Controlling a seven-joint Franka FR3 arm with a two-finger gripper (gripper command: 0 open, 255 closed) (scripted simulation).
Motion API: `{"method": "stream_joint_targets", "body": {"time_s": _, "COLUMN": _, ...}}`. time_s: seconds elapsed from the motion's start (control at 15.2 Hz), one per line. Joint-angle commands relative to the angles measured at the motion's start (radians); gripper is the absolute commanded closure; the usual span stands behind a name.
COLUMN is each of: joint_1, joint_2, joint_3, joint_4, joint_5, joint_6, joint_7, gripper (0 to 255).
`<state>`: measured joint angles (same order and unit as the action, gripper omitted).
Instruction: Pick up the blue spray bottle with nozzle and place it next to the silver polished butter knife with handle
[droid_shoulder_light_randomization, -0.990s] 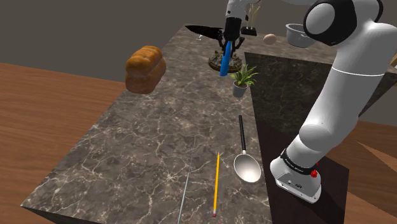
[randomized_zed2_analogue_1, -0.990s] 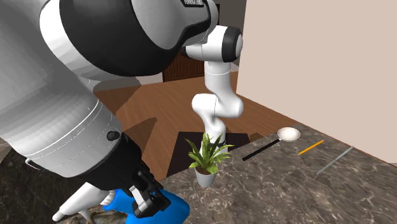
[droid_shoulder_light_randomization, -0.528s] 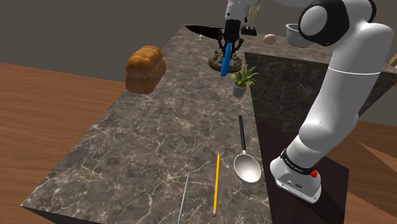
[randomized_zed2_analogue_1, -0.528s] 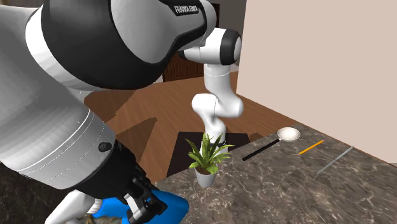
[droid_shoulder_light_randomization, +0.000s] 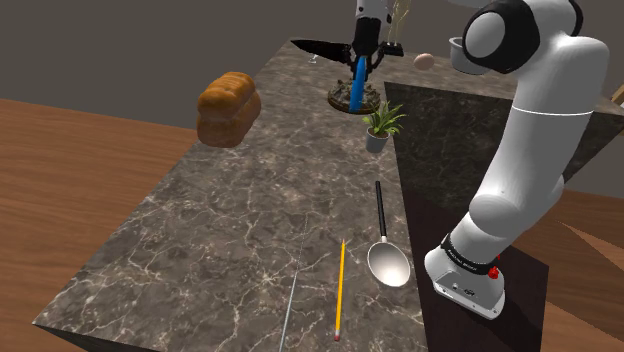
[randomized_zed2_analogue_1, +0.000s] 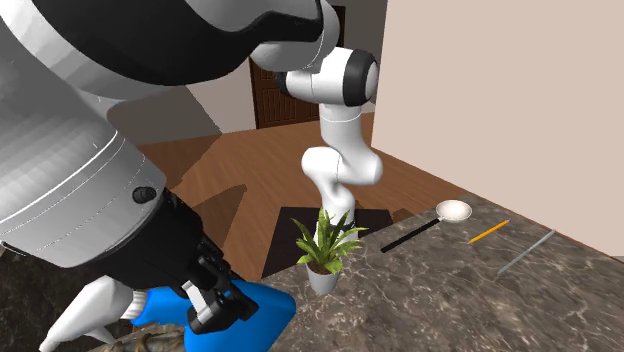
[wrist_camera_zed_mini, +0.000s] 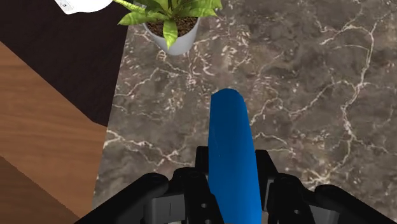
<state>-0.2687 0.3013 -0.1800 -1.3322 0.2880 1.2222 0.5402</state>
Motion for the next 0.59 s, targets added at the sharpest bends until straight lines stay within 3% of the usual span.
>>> {"method": "stream_joint_targets", "body": {"time_s": 0.0, "joint_1": -0.004, "joint_2": 0.004, "joint_3": -0.001, "joint_4": 0.035, "joint_5": 0.003, "joint_6": -0.031, "joint_7": 0.005, "gripper": 255}}
{"method": "stream_joint_targets", "body": {"time_s": 0.4, "joint_1": -0.015, "joint_2": 0.035, "joint_3": 0.000, "joint_4": 0.161, "joint_5": 0.016, "joint_6": -0.124, "joint_7": 0.026, "gripper": 255}}
{"method": "stream_joint_targets", "body": {"time_s": 0.53, "joint_1": 0.010, "joint_2": -0.018, "joint_3": 0.010, "joint_4": 0.115, "joint_5": 0.019, "joint_6": -0.122, "joint_7": 0.062, "gripper": 255}}
